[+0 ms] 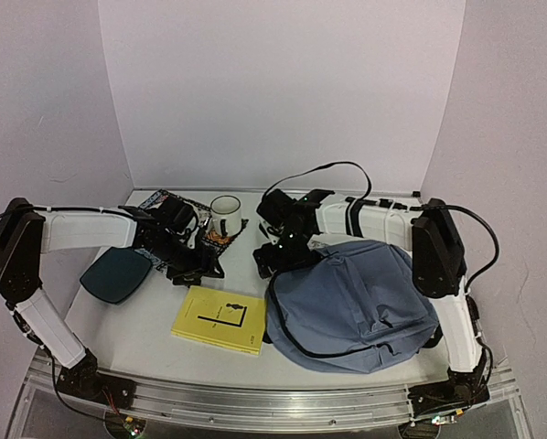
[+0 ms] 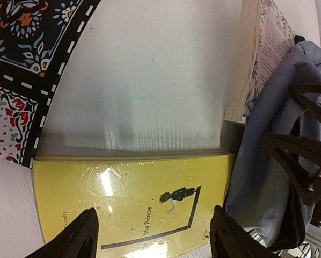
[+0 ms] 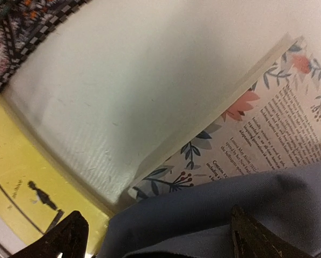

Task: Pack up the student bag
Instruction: Place the largest pocket of the student bag, then move the book to the corner of the board.

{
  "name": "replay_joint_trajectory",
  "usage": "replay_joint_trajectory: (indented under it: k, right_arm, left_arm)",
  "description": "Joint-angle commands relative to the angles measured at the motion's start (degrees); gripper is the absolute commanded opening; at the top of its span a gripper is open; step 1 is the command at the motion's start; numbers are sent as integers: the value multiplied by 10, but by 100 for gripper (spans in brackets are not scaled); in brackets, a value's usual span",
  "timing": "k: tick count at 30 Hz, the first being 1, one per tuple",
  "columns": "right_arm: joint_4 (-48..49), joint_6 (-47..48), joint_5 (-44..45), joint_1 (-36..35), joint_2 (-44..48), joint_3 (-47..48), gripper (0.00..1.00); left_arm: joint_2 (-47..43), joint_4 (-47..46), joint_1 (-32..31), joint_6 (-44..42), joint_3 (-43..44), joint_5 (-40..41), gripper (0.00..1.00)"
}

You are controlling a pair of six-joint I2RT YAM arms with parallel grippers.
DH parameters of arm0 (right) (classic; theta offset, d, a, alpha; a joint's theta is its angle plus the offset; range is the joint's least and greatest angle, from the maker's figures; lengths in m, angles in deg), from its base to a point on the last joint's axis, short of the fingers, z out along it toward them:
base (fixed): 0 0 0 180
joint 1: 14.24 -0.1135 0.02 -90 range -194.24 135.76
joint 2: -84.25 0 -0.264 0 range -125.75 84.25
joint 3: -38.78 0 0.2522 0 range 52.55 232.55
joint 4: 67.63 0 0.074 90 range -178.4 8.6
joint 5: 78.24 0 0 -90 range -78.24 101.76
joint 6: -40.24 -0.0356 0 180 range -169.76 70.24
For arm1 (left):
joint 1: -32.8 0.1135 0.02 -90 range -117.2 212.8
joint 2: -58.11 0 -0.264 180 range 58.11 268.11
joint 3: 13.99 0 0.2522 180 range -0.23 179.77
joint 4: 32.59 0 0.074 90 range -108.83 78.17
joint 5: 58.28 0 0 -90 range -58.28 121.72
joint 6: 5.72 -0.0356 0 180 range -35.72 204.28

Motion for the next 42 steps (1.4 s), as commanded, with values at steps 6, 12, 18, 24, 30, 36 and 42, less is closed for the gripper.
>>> replay_joint_trajectory:
  k: [6,12,18,24,30,36,42]
  right_arm:
    - [-65,-63,38,8,89,-177,91]
    - [-82,-75,49,18,169,-281,91]
    - [-90,-54,33,21,207,-208,95]
    - [-68,-57,44,59,196,-136,98]
    - [-9,-87,69,104,162,-138,98]
    - [49,-110,54,138,108,-142,98]
    - [67,-114,42,143,41,-131,93]
  left_arm:
    - [0,-23,2,-21,41,-21,72]
    - [20,-25,2,-29,61,-36,72]
    - [38,-30,2,-32,89,-56,72]
    - [54,-39,2,-33,114,-68,73]
    - [80,-48,2,-36,142,-78,73]
    - [119,-57,2,-40,181,-98,73]
    - [165,-58,1,-49,216,-110,70]
